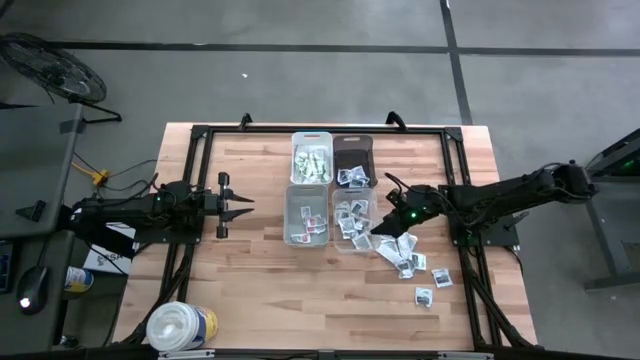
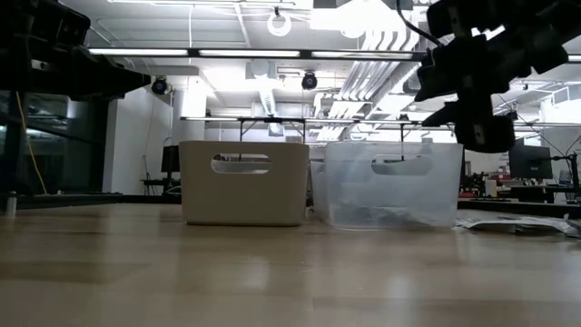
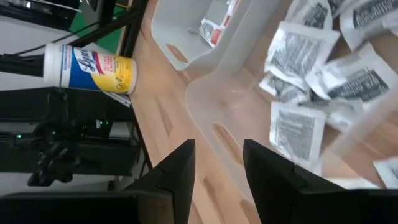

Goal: Pick & Place First Aid Supplies
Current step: Put the gray towelette pack into the transparent bin

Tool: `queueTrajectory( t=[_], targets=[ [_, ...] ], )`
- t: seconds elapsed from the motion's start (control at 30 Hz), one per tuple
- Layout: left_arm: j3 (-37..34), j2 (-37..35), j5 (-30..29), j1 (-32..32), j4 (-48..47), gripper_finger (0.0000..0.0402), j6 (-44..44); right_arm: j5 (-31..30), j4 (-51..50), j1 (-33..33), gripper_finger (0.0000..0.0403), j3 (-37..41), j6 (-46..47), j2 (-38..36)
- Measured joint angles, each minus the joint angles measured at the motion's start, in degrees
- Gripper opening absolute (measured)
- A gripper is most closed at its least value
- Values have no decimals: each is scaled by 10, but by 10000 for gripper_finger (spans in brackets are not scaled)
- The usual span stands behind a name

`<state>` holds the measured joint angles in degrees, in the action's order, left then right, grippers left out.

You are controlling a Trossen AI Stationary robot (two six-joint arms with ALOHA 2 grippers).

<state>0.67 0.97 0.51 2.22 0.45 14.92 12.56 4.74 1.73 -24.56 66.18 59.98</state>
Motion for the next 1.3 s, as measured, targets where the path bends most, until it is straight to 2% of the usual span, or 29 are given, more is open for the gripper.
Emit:
queueTrajectory(
  t=[0.33, 0.6, 0.73, 0.83, 1.0, 1.3],
  targets=[
    [0, 0, 0, 0, 0, 96, 0, 18, -117, 51, 129, 0, 66, -73],
    [0, 0, 0, 0, 0, 96, 0, 41, -243, 113, 129, -7, 134, -91],
    [0, 0, 0, 0, 0, 96, 0, 32, -336, 139, 129, -38, 147, -91],
    [0, 0, 0, 0, 0, 96, 0, -4, -404, 156, 129, -63, 147, -91],
    [0, 0, 0, 0, 0, 96, 0, -36, -465, 183, 129, -84, 137, -66],
    [0, 0, 0, 0, 0, 96, 0, -31, -437, 224, 129, -85, 133, 20]
  ],
)
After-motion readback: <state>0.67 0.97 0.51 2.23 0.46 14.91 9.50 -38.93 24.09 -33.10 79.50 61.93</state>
